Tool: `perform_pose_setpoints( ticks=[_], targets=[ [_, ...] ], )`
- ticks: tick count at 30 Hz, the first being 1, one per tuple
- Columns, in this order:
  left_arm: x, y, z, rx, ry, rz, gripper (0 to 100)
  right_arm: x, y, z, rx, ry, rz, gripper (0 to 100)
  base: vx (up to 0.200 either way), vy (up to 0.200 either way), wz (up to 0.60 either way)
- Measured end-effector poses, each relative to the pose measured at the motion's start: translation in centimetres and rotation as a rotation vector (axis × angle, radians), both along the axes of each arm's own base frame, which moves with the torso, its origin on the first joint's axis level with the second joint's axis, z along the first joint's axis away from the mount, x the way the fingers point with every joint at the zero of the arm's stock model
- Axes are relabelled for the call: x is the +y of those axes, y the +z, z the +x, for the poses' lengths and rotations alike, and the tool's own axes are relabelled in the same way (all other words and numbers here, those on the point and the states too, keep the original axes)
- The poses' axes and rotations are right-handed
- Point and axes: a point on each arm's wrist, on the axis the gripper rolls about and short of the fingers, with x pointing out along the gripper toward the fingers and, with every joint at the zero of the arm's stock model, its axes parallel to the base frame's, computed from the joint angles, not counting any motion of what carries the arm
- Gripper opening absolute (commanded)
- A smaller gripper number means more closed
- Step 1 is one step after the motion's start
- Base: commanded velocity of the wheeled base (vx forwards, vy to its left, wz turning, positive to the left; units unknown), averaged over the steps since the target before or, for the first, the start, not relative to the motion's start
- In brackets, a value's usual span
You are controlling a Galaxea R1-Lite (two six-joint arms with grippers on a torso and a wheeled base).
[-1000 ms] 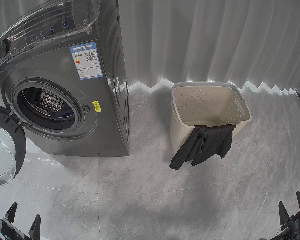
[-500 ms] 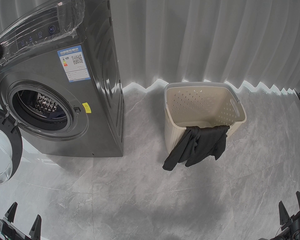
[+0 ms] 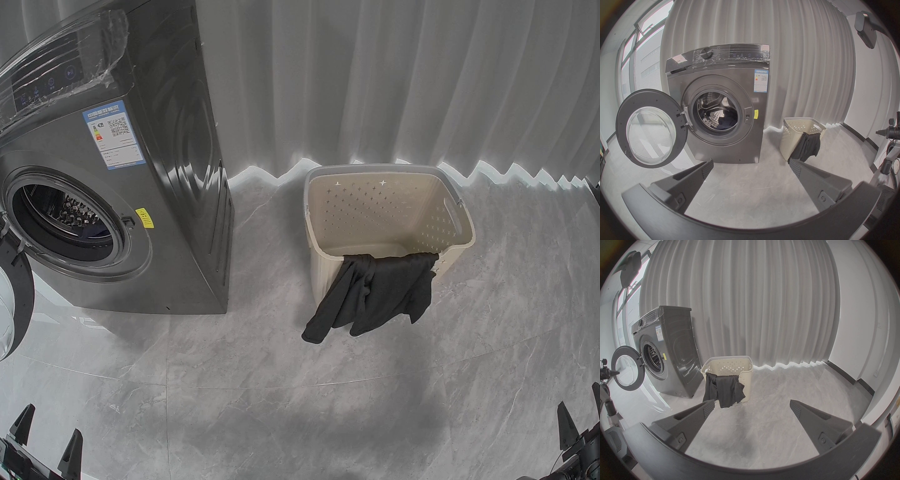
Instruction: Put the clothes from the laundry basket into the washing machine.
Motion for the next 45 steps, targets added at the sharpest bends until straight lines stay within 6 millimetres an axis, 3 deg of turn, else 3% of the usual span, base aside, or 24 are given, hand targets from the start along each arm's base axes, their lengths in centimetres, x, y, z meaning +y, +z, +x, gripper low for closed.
perform_pose_setpoints(
  ticks=[9,17,26,35,45],
  targets=[
    [0.00,-0.01,0.00,0.001,0.002,-0.008,100,0.00,0.00,0.00,0.000,0.000,0.000,100,0.000,0.000,0.00],
    [0.01,-0.01,0.00,0.001,0.002,-0.006,100,0.00,0.00,0.00,0.000,0.000,0.000,100,0.000,-0.200,0.00],
    [0.00,-0.01,0.00,0.001,0.002,-0.010,100,0.00,0.00,0.00,0.000,0.000,0.000,100,0.000,0.000,0.00],
    [0.00,0.00,0.00,0.000,0.002,-0.004,100,0.00,0.00,0.00,0.000,0.000,0.000,100,0.000,-0.200,0.00],
    [0.00,-0.01,0.00,0.001,-0.001,0.002,100,0.00,0.00,0.00,0.000,0.000,-0.002,100,0.080,0.000,0.00]
  ],
)
